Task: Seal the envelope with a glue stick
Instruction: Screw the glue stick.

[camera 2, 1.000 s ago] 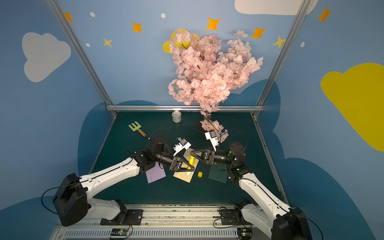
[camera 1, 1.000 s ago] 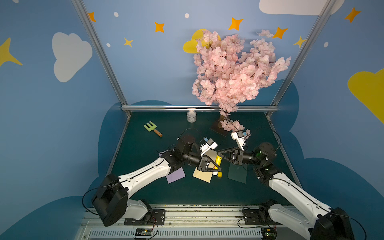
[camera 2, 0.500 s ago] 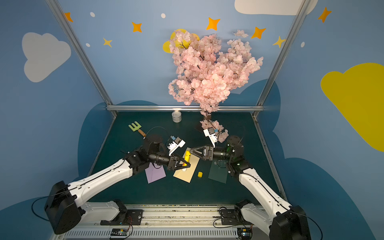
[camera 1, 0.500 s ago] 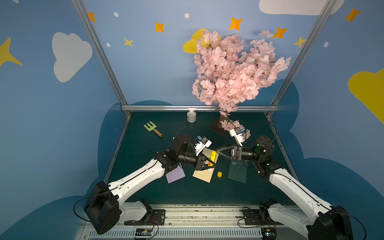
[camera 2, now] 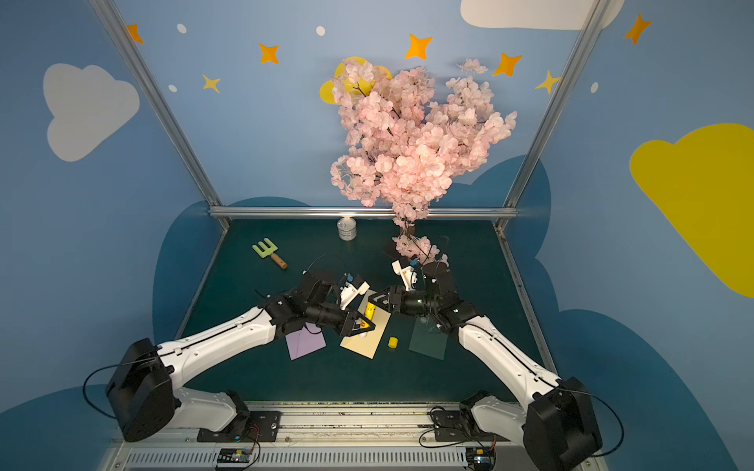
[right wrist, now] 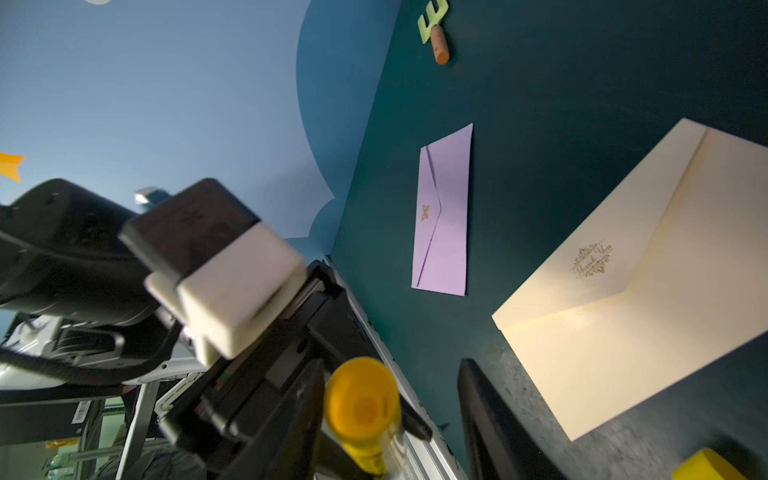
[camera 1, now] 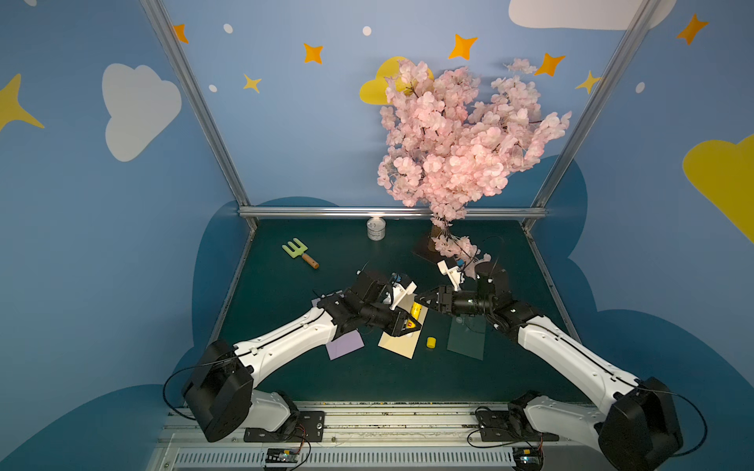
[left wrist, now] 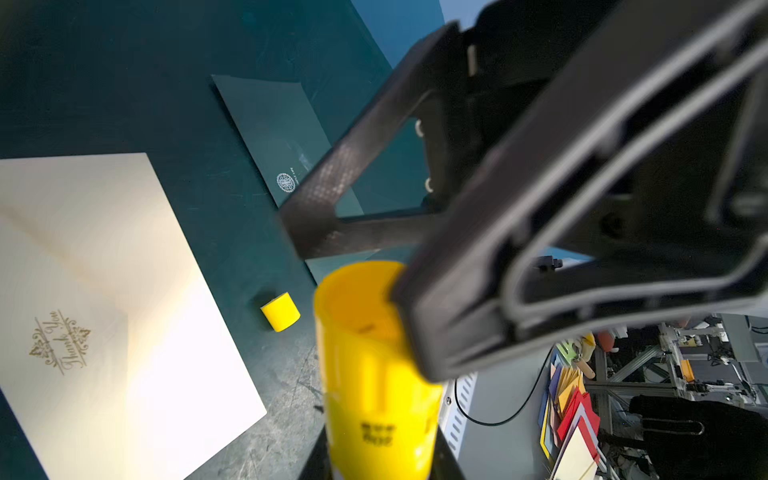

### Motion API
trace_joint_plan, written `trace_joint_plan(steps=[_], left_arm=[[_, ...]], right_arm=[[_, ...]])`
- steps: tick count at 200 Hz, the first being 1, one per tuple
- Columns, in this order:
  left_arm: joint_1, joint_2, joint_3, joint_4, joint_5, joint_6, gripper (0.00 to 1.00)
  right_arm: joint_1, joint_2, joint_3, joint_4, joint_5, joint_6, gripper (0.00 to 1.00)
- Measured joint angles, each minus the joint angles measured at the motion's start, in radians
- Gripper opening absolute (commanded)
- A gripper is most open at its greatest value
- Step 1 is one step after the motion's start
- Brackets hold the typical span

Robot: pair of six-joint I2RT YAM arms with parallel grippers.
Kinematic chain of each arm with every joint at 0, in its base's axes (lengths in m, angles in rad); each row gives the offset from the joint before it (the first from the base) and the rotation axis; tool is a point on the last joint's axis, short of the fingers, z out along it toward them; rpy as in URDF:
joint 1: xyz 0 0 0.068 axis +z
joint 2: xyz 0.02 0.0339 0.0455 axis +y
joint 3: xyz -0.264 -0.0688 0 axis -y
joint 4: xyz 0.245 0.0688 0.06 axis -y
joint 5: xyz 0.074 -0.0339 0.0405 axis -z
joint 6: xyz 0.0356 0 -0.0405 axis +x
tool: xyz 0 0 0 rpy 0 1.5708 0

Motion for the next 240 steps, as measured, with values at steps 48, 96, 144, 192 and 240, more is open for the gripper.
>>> trace_joint_plan(steps=[48,96,144,192,240], left_arm=[[-0.010,0.029,0.008,0.003,0.002,0.008,0.02],[-0.013,0.029,0.008,0.001,0.002,0.008,0.02],[-0.003,0.021,0.011,0.011,0.065,0.006,0.03],[0.024,-0.019,0.011,0.083,0.357,-0.054,0.03],[0.025,-0.035,0.011,0.162,0.583,-0.091,0.03]], right_arm=[[0.023,0.032,0.015,0.002,0.024,0.003,0.37],[0.029,0.034,0.018,0.005,0.026,0.001,0.15],[0.009,0.002,-0.020,0.081,-0.058,-0.005,0.02],[-0.014,-0.110,-0.172,0.502,-0.270,0.088,0.00],[-0.018,-0.149,-0.203,0.753,-0.433,0.195,0.03]])
